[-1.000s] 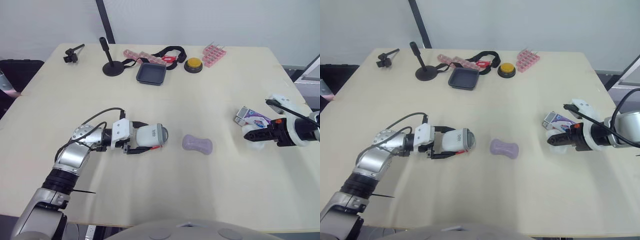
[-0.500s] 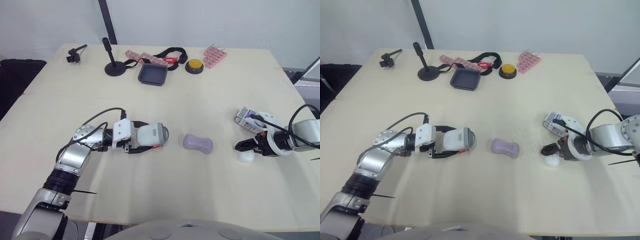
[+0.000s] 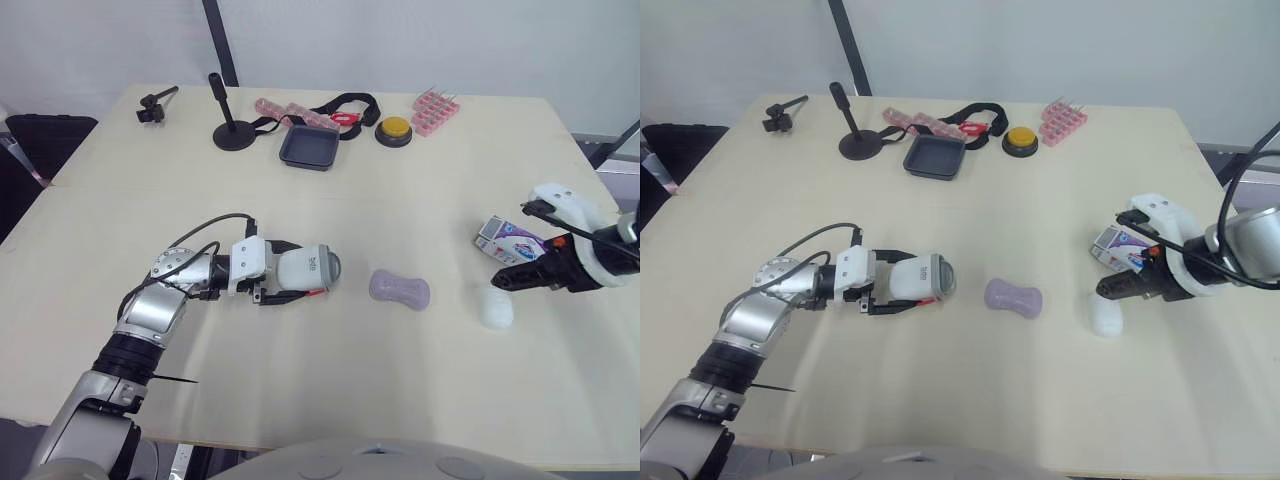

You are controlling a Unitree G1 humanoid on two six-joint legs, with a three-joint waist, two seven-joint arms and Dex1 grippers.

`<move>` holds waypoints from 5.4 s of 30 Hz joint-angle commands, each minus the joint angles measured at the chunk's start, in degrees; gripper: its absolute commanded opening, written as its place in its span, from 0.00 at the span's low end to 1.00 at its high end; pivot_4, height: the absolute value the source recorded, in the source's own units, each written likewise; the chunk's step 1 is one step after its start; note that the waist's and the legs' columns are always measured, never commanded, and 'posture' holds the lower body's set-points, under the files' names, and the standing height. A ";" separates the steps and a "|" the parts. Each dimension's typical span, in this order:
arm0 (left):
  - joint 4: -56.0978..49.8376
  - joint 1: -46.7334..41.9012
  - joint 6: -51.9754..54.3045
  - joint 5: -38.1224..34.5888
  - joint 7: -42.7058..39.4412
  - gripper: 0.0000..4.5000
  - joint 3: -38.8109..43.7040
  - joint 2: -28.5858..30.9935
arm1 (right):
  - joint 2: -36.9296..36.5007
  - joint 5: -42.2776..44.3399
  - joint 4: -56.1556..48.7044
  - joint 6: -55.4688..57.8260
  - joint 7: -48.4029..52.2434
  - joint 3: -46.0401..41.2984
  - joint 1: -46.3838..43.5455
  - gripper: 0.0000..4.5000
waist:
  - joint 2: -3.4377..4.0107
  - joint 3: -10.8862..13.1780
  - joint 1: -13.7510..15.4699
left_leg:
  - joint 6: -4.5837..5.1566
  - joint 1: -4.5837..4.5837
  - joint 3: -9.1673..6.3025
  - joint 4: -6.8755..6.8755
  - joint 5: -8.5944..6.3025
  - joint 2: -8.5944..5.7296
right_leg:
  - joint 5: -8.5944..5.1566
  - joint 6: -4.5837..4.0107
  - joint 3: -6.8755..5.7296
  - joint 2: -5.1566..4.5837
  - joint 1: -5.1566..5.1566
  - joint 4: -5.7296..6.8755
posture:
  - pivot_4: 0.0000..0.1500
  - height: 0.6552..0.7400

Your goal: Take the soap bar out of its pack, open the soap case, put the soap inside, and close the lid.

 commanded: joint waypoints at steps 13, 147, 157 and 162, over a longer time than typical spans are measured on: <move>-4.39 -0.15 4.16 -2.96 -2.51 0.77 2.04 3.24 | 26.43 -63.79 -15.31 -76.59 51.96 -14.16 28.99 0.98 | -0.82 -0.51 -0.65 | 0.84 -1.31 0.09 1.26 -0.11 0.01 | -0.02 -0.05 -0.21 -0.38 -1.11 0.88 | 1.00 1.00; -4.76 0.16 15.19 -1.65 -8.68 1.00 9.10 20.98 | 43.73 -78.48 -1.92 -93.93 59.90 -2.55 30.25 1.00 | -0.29 -0.48 -2.64 | 0.46 -0.93 0.08 0.35 0.30 -0.03 | -0.02 -0.06 -0.36 -0.39 -0.92 0.69 | 1.00 1.00; -13.96 -3.66 24.71 -8.21 -9.92 1.00 13.50 25.78 | 40.25 -78.41 -4.62 -90.64 60.79 -3.22 30.11 1.00 | -0.28 -0.46 -2.58 | 0.45 -0.90 0.08 0.31 0.30 -0.03 | -0.02 -0.06 -0.38 -0.40 -0.93 0.65 | 1.00 1.00; -20.84 -2.48 26.50 -9.00 -7.19 1.00 10.78 22.13 | 36.54 -78.49 -7.14 -83.01 59.98 -3.44 28.33 1.00 | -0.24 -0.45 -2.54 | 0.45 -0.93 0.08 0.31 0.30 -0.06 | -0.02 -0.06 -0.36 -0.40 -0.89 0.64 | 1.00 1.00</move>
